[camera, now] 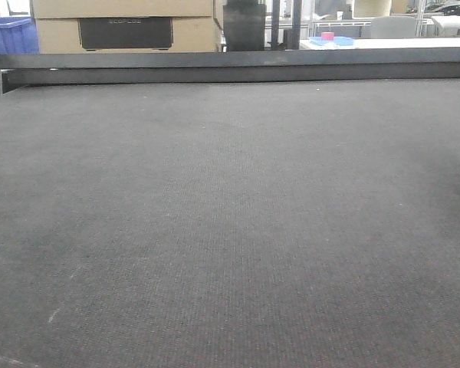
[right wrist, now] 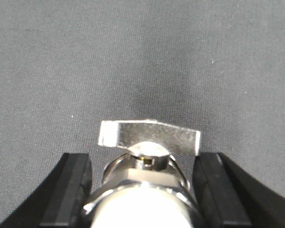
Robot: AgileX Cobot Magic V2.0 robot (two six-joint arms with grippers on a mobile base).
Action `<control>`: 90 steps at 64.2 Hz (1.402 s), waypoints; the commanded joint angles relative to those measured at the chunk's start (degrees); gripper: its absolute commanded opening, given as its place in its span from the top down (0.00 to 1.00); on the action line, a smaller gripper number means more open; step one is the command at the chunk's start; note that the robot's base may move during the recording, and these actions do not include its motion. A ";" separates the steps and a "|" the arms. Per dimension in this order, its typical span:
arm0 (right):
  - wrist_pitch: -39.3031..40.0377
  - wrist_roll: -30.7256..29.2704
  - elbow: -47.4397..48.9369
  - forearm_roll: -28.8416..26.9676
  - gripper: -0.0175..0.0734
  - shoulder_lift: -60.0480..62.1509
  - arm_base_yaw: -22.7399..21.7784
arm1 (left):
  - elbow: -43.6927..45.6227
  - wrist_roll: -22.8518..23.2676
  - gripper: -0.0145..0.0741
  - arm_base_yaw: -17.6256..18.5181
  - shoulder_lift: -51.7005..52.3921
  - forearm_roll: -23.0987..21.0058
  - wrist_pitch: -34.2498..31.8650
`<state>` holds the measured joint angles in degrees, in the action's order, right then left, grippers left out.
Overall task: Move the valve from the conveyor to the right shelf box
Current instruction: 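Lift both held valves up off the conveyor belt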
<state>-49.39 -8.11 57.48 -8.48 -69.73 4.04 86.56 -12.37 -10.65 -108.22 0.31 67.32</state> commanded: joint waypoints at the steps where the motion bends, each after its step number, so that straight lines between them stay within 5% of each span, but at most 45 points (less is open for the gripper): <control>1: 2.52 -0.29 0.30 0.08 0.97 0.94 -0.05 | 0.69 -0.13 0.23 -0.07 0.00 -0.31 -0.42; 7: 2.52 -0.29 0.30 0.08 0.97 0.94 -0.05 | 0.96 -0.13 0.39 -0.07 0.00 -0.31 0.32; 19: 3.20 -0.29 0.30 0.08 0.97 0.94 -0.05 | 1.99 0.98 0.96 -0.07 0.35 -0.31 2.65; 61: 4.60 -0.29 11.57 0.08 0.97 1.05 -0.05 | 2.33 7.98 0.96 13.01 24.80 -0.31 -4.56; 90: 4.68 -0.29 20.16 -0.50 0.97 5.68 -0.05 | 2.33 8.27 0.96 13.22 39.73 -2.43 -8.70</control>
<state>-47.74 -8.11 75.59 -8.75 -66.09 4.04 88.27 -4.52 2.31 -70.11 -1.18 60.88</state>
